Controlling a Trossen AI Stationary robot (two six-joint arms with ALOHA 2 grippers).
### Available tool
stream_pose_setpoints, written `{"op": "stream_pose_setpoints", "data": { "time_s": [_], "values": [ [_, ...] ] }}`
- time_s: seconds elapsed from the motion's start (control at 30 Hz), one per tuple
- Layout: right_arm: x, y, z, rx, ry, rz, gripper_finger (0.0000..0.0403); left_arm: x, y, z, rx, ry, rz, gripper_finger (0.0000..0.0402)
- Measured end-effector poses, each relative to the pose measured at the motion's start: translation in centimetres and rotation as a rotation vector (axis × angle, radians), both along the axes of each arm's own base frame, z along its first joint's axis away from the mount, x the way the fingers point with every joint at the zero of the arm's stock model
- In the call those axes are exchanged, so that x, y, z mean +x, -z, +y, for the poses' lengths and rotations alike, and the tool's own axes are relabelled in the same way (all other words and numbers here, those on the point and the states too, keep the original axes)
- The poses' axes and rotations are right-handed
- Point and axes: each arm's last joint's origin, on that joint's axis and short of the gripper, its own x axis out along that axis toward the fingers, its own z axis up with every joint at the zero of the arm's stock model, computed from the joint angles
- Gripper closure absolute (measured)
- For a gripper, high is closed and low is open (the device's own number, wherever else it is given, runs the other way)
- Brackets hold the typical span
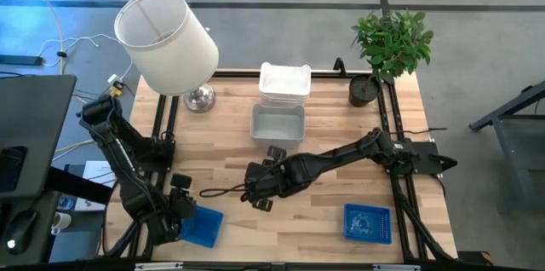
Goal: Stack baskets by color
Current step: Stack the blue bin on top of the right blue bins
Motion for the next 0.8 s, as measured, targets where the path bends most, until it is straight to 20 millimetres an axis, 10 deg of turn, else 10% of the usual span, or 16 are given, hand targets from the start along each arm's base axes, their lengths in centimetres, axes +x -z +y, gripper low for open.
{"op": "stream_pose_setpoints", "data": {
  "time_s": [0.8],
  "values": [
    [-1.2,0.0,3.1,-0.002,-0.069,-0.001,0.0259,2.6,4.9,-0.4,0.084,-0.087,0.204,0.0261]
  ]
}}
